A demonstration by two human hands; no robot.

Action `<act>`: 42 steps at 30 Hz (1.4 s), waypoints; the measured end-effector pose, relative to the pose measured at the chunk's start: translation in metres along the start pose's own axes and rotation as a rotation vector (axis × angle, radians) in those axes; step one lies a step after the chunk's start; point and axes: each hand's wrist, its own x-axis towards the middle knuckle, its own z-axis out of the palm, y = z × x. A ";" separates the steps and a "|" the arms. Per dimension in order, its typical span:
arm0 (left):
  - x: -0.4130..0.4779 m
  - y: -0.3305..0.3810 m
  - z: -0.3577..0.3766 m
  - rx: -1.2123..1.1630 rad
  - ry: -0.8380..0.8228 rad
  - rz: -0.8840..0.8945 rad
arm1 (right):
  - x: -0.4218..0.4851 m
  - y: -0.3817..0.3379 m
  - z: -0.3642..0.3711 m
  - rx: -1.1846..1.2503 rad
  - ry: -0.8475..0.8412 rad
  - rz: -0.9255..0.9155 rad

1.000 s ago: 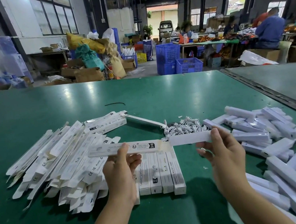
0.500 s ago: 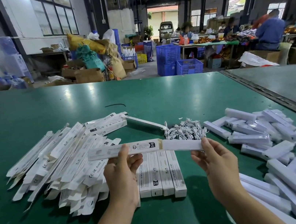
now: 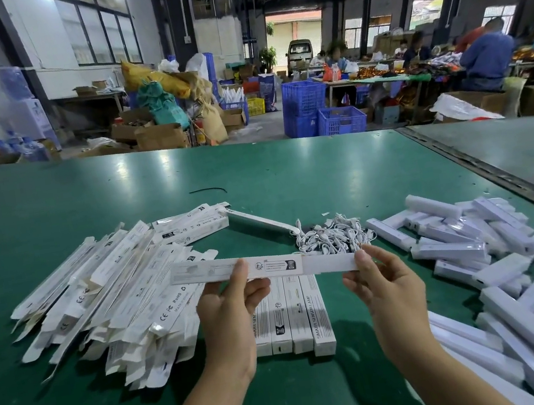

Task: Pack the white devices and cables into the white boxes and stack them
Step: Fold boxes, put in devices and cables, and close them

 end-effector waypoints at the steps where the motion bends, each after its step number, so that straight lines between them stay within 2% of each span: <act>1: -0.002 -0.001 0.001 0.009 -0.020 -0.014 | 0.000 0.000 0.000 0.030 0.001 0.033; 6: -0.010 -0.008 0.006 0.063 -0.065 -0.029 | -0.003 0.006 0.002 -0.036 -0.096 0.114; 10: -0.010 -0.007 0.006 0.072 -0.054 -0.008 | -0.005 0.008 0.003 -0.373 -0.102 0.081; 11: -0.009 -0.007 0.005 0.072 -0.048 -0.005 | -0.005 0.006 0.002 -0.395 -0.126 0.104; 14: -0.006 -0.005 0.002 0.058 -0.031 0.001 | -0.004 -0.001 0.001 -0.260 -0.243 0.225; 17: -0.005 -0.006 0.003 0.040 -0.017 0.007 | -0.004 -0.001 0.001 -0.207 -0.310 0.251; 23: -0.006 -0.005 0.002 0.024 -0.048 -0.044 | -0.001 0.004 -0.002 -0.210 -0.265 0.195; 28: -0.007 -0.004 0.002 0.048 -0.113 -0.069 | 0.002 0.004 -0.003 -0.182 -0.230 0.218; 33: -0.008 -0.005 0.003 0.073 -0.122 -0.064 | 0.001 0.001 -0.004 -0.309 -0.264 0.207; 36: -0.011 -0.007 0.004 0.145 -0.166 -0.030 | -0.002 -0.008 -0.004 -0.307 -0.414 0.304; 39: -0.015 -0.010 0.006 0.170 -0.219 -0.030 | -0.005 -0.016 -0.005 -0.206 -0.610 0.586; 42: -0.014 -0.008 0.006 0.120 -0.236 -0.078 | -0.006 -0.019 -0.009 -0.076 -0.830 0.741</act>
